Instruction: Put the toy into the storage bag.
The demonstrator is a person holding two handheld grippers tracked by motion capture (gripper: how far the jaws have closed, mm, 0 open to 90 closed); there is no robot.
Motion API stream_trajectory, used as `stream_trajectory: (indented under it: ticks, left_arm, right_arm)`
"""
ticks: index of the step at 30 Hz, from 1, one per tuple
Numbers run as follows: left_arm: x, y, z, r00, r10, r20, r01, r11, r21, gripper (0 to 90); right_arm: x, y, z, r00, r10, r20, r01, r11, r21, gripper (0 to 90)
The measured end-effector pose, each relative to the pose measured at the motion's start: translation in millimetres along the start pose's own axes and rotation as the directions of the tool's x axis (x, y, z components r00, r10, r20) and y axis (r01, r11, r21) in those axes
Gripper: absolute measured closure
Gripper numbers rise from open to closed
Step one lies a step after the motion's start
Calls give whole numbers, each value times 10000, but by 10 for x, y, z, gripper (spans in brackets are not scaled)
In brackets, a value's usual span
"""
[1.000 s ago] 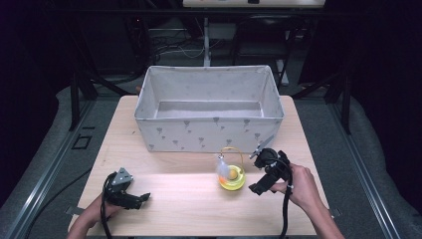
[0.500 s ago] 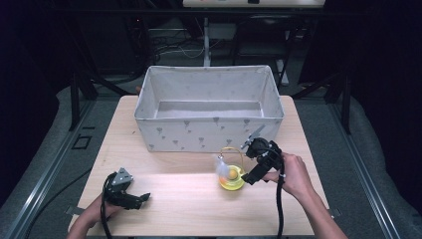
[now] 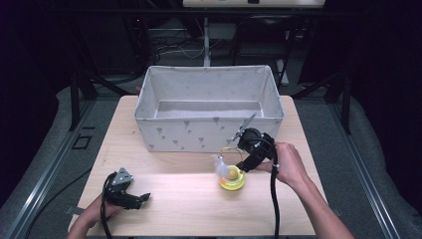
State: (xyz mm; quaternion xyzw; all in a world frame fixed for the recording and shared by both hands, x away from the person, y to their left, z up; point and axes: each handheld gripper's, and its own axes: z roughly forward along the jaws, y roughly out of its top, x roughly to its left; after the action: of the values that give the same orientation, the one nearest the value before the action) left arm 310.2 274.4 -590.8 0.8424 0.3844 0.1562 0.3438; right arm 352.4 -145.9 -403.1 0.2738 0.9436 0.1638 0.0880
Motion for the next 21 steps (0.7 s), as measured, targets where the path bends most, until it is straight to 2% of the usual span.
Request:
stream_trajectory:
  ticks: [2,3,4,7,9,13,14,15,17,21]
  left_arm:
    - [-4,-2,-1,10000,-19,-40,19,10000,-11,0]
    - [-4,-2,-1,10000,-19,-40,19,10000,-11,0]
    - [-3,-3,-2,10000,-16,-27,16,10000,-4,0]
    - [-1,2,0,10000,-4,-11,4,10000,17,0]
    - [-5,-4,-4,10000,-15,-42,15,10000,5,0]
    - [-1,-3,-1,10000,19,6,-19,10000,-14,0]
    - [-1,-2,1,10000,17,3,-17,10000,-29,0]
    - [-1,-2,1,10000,17,3,-17,10000,-29,0]
    - [-3,-1,0,10000,0,-25,0,10000,-9,0]
    - [-2,-6,-5,10000,15,-8,-15,10000,-14,0]
  right_arm:
    - [0,72,-7,9997,-237,103,235,9994,246,505]
    - [0,72,-7,9997,-237,103,235,9994,246,505]
    - [3,120,5,9995,-308,51,307,9990,314,563]
    - [11,161,16,9990,-449,76,444,9973,588,602]
    - [21,200,38,9974,-699,160,683,9941,841,684]
    - [44,233,45,9956,-917,186,892,9903,1061,792]
    - [49,241,43,9944,-1042,189,1010,9869,1257,810]
    - [49,241,43,9944,-1042,189,1010,9869,1257,810]
    - [60,254,38,9927,-1156,339,1103,9852,1311,873]
    - [54,266,34,9932,-1128,282,1081,9853,1321,877]
